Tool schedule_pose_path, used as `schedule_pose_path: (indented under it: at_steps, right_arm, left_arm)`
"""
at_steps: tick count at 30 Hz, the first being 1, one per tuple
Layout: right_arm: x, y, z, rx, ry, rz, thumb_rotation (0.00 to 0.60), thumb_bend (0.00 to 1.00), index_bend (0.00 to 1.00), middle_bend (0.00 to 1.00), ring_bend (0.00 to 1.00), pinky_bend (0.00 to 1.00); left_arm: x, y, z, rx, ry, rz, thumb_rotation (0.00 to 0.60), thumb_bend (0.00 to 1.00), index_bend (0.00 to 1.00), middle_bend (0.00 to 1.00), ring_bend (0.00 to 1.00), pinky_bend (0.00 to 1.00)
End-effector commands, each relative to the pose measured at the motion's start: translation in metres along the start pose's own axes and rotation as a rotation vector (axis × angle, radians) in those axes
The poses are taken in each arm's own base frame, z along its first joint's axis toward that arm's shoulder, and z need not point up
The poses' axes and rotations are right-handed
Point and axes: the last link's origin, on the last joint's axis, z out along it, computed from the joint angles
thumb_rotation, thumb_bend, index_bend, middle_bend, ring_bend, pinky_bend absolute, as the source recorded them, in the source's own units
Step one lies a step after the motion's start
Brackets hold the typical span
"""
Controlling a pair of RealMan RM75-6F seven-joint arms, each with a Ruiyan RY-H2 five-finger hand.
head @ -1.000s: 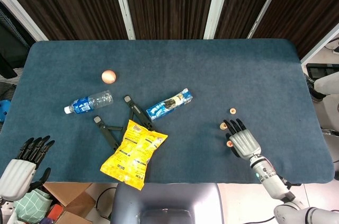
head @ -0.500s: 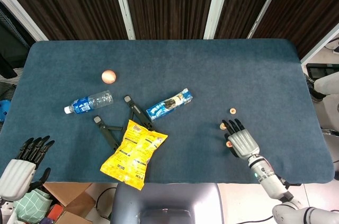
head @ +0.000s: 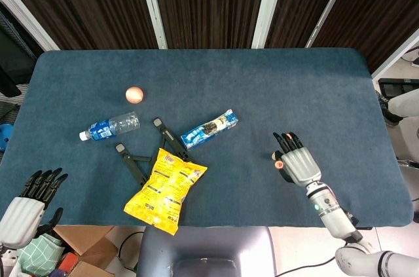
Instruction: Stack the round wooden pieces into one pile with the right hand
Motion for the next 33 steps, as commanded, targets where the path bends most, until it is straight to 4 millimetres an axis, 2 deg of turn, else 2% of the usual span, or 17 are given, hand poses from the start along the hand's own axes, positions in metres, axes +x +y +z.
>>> schedule_pose_path:
  at_steps: [1, 7, 16, 29, 33]
  right_arm:
    - [0.008, 0.000, 0.018, -0.026, -0.014, 0.009, 0.600, 0.50, 0.64, 0.04, 0.00, 0.00]
    - [0.004, 0.002, 0.032, -0.073, -0.049, 0.008, 0.600, 0.50, 0.64, 0.04, 0.00, 0.00]
    - [-0.002, 0.003, 0.042, -0.102, -0.075, -0.003, 0.600, 0.50, 0.63, 0.04, 0.00, 0.00]
    - [-0.007, 0.005, 0.042, -0.108, -0.092, -0.023, 0.600, 0.50, 0.61, 0.04, 0.00, 0.00]
    - [-0.007, 0.004, 0.042, -0.108, -0.097, -0.030, 0.600, 0.50, 0.56, 0.04, 0.00, 0.00]
  left_arm:
    - [0.000, 0.000, 0.000, 0.002, 0.000, 0.003, 0.600, 0.48, 0.00, 0.00, 0.00, 0.03]
    - [0.000, 0.000, 0.000, 0.004, 0.001, 0.004, 0.600, 0.48, 0.00, 0.00, 0.00, 0.03]
    - [-0.001, -0.001, 0.001, 0.007, 0.000, 0.006, 0.600, 0.48, 0.00, 0.00, 0.00, 0.03]
    - [-0.001, -0.001, 0.001, 0.008, -0.003, 0.005, 0.600, 0.48, 0.00, 0.00, 0.00, 0.03]
    - [-0.001, -0.001, 0.001, 0.008, -0.003, 0.004, 0.600, 0.48, 0.00, 0.00, 0.00, 0.03]
